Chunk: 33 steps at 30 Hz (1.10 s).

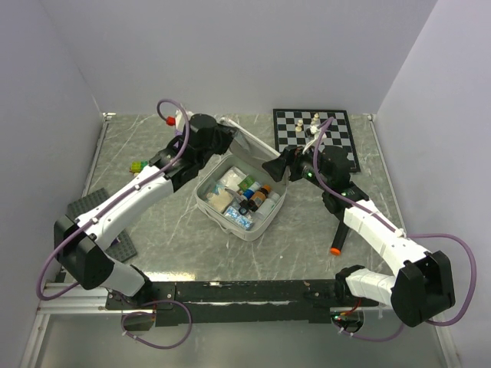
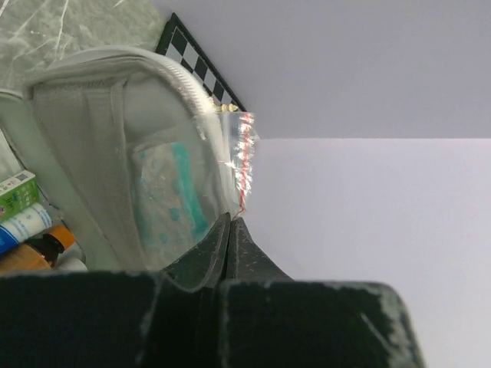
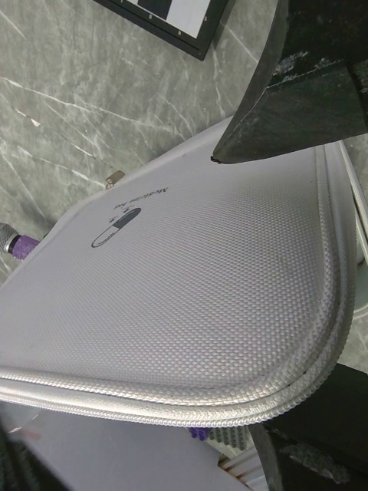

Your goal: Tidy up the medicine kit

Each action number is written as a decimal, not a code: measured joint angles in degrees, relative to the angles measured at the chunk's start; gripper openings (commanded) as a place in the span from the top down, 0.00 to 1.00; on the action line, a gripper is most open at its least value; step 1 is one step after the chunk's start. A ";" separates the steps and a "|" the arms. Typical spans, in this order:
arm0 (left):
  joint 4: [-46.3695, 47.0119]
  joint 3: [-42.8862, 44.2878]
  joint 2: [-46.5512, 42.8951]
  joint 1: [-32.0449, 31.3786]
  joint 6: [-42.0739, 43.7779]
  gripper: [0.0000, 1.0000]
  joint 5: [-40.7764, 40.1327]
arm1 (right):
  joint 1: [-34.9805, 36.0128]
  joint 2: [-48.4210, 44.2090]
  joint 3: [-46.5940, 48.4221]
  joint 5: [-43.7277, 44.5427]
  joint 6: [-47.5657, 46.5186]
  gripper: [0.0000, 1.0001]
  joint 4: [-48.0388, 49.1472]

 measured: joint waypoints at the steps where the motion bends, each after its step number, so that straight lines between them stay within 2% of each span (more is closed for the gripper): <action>1: 1.09 -1.53 -0.48 0.00 -0.68 0.99 0.04 | 0.00 0.00 0.00 0.00 0.24 0.00 0.00; 5: 6.08 -5.92 -1.81 0.07 -2.49 0.99 0.55 | -0.02 0.17 0.02 -0.37 0.87 0.00 0.00; 12: 9.46 -6.21 -1.53 0.09 -2.38 0.99 1.57 | -0.02 0.28 0.02 -0.44 1.03 0.00 -0.66; 14: 9.75 -5.01 -0.57 0.09 -1.68 0.84 2.03 | 0.00 0.28 0.04 -0.46 1.01 0.00 -0.92; 18: 8.87 -2.05 1.75 0.09 1.81 0.43 3.58 | -0.02 0.28 0.46 -0.42 0.98 0.00 -1.79; 20: 7.69 -1.29 1.84 0.09 4.02 0.29 4.00 | 0.00 0.28 0.72 -0.42 0.96 0.00 -1.99; 22: 6.10 -0.42 1.51 0.09 6.01 0.20 4.04 | -0.02 0.28 0.98 -0.42 0.96 0.00 -2.16; 24: 4.61 -0.02 0.72 0.09 8.00 0.17 4.00 | -0.02 0.28 1.31 -0.44 0.94 0.00 -2.49; 29: -0.17 -0.02 -4.37 0.09 12.61 0.18 3.15 | 0.00 0.28 1.53 -0.44 0.92 0.00 -2.69; 33: -1.90 -3.89 -13.81 0.11 15.91 0.19 0.76 | 0.02 0.28 1.53 -0.52 0.70 0.00 -2.84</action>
